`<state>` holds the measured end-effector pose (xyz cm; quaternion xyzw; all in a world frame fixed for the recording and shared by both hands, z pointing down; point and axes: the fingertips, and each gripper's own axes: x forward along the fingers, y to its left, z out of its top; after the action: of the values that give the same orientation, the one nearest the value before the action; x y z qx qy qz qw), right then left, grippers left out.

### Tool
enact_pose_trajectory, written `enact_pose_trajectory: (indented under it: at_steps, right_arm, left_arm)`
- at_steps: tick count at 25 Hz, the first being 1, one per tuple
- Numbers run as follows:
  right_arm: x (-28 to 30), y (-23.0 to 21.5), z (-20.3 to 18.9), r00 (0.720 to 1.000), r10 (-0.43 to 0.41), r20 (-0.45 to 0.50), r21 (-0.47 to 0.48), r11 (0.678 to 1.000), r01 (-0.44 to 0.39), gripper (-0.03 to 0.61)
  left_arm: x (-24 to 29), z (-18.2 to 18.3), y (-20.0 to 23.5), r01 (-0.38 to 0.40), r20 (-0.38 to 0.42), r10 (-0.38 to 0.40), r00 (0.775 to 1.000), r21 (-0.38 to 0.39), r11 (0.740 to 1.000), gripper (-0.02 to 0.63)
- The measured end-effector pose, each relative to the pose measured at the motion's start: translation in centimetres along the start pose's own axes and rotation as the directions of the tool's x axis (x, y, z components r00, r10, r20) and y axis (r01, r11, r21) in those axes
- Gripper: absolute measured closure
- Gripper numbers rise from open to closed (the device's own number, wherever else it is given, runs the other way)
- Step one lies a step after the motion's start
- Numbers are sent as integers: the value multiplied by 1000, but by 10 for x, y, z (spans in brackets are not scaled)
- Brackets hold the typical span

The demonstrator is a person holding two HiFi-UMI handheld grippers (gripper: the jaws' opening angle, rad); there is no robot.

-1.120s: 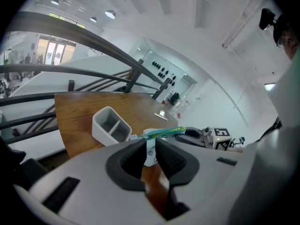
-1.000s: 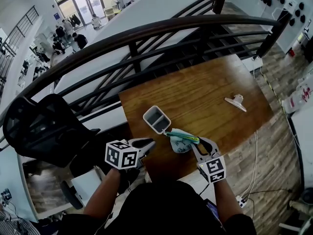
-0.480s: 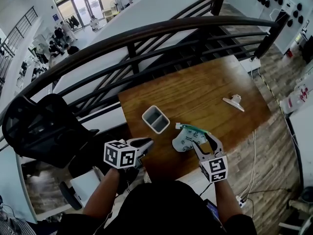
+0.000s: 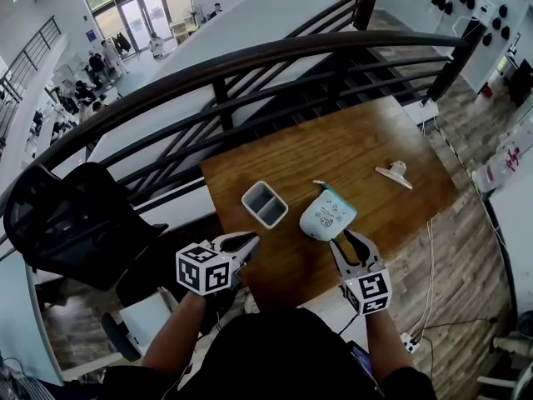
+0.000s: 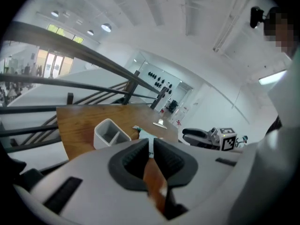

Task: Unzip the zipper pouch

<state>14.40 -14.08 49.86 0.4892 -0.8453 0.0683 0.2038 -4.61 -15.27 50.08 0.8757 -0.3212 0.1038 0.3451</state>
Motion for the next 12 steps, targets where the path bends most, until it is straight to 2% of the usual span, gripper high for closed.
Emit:
enact_pose_trajectory:
  at_steps: [4,7,12]
  right_arm:
    - [-13,-1,26,996,-31,80,50,998,27,489]
    - [-23,-1,44,988,-63,139,91,995,51,549]
    - [-45,5,67,976,-57,209,147,989,27,582]
  left_arm:
    - [-10,21,-4,-44,104,32,994,113,993,588]
    - [-23,39,-7,-77,199,42,979,173,982,591]
    - [-47,62,-7,-141,318,69,945,210,968,591]
